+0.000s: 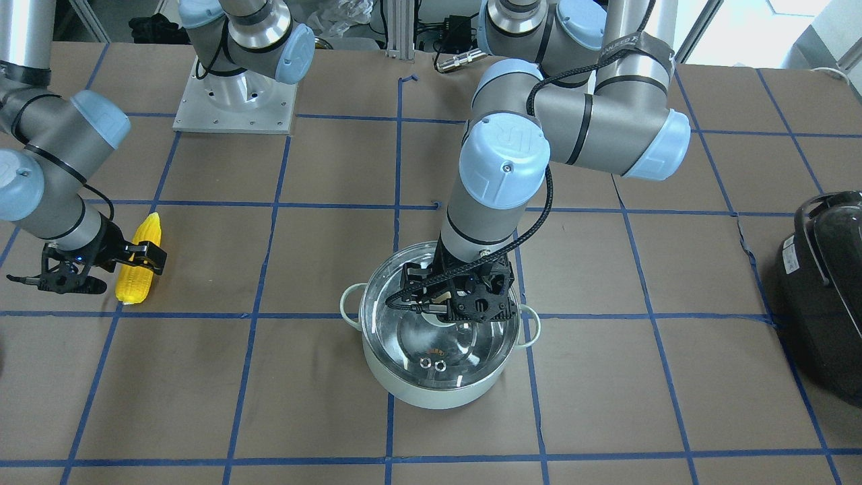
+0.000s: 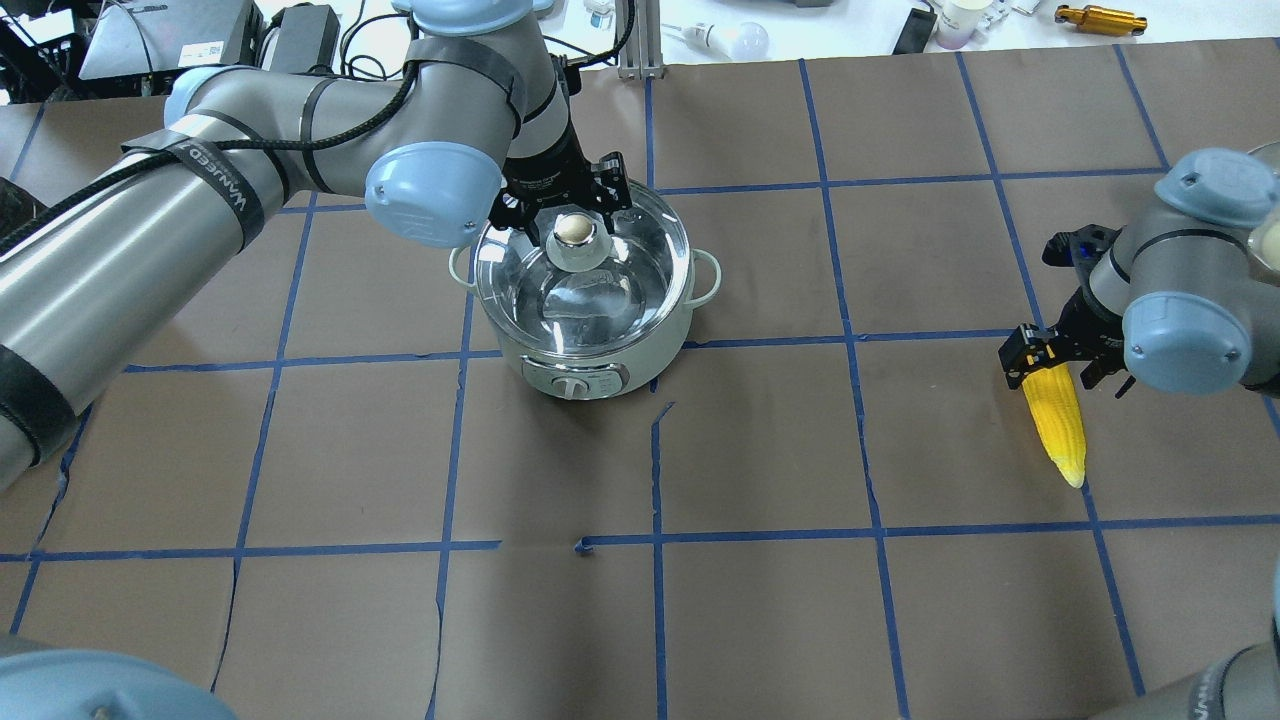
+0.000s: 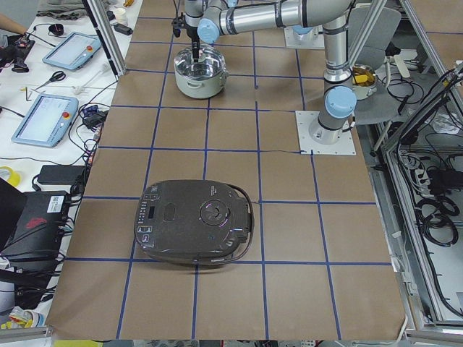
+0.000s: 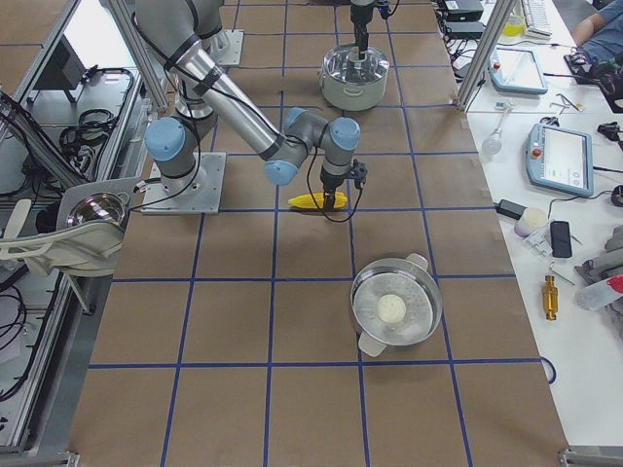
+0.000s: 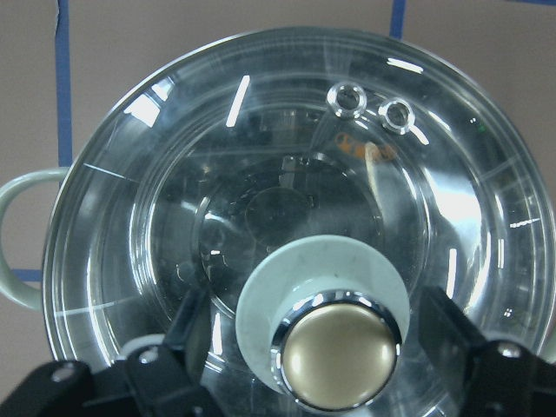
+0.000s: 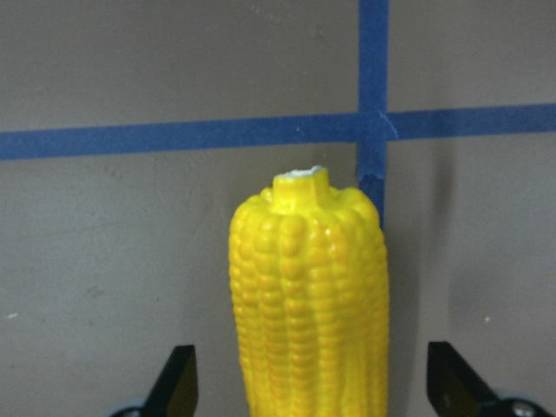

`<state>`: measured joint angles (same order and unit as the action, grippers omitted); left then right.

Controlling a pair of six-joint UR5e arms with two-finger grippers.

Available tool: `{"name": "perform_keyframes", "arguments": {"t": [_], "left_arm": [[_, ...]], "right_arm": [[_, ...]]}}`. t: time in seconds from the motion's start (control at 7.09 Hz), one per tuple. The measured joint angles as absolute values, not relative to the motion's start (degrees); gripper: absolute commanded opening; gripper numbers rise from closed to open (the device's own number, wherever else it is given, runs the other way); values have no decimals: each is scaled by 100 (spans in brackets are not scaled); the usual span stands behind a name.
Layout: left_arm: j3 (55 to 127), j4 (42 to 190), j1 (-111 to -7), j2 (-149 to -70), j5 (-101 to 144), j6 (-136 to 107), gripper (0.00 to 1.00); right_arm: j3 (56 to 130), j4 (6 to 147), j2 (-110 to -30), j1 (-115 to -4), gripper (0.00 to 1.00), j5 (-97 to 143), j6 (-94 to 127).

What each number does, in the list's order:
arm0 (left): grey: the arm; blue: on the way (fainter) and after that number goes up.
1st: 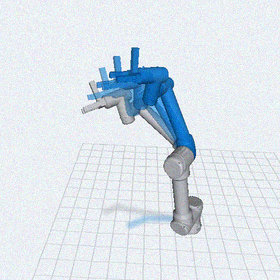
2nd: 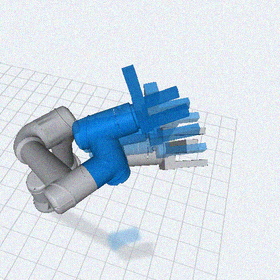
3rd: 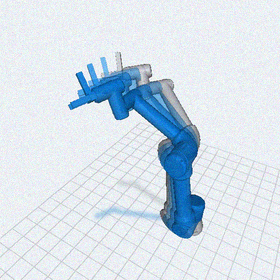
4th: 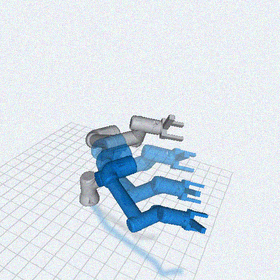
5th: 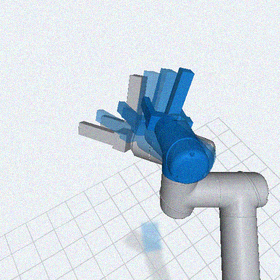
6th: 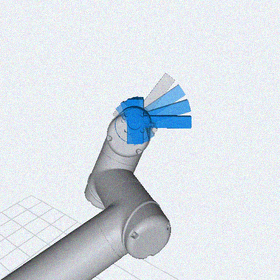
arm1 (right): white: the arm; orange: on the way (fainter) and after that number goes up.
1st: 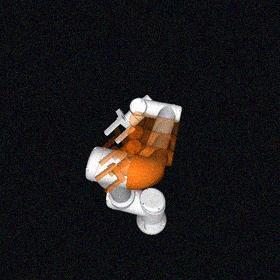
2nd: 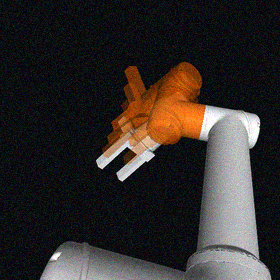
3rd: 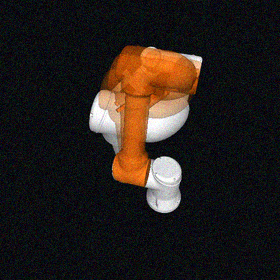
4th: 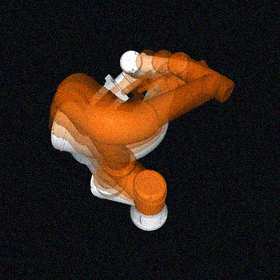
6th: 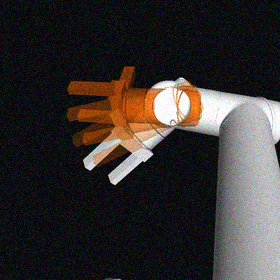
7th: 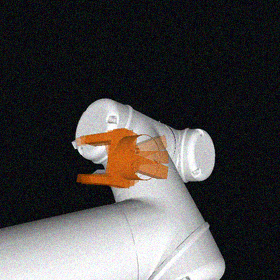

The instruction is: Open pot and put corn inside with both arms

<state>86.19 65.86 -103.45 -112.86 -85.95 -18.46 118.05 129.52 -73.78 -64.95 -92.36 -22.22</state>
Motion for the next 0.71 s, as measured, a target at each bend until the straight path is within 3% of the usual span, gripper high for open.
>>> {"name": "perform_keyframes", "arguments": {"t": [0.14, 0.28, 0.56, 0.71], "left_arm": [[8617, 6589, -10380, -11296, -8593, -1889, 86], [8621, 6595, -10423, -11283, -8602, -1928, 86], [8648, 6618, -10476, -11252, -8626, -1944, 60], [8653, 6627, -10481, -11250, -8631, -1939, 33]], "right_arm": [[11799, 13079, -7357, -6495, 6, -9221, -2216], [11788, 13138, -7341, -6495, 0, -9215, -2208], [11756, 13153, -7338, -6495, 0, -9208, -2165], [11666, 13109, -7362, -6504, 0, -9211, -2116]]}}
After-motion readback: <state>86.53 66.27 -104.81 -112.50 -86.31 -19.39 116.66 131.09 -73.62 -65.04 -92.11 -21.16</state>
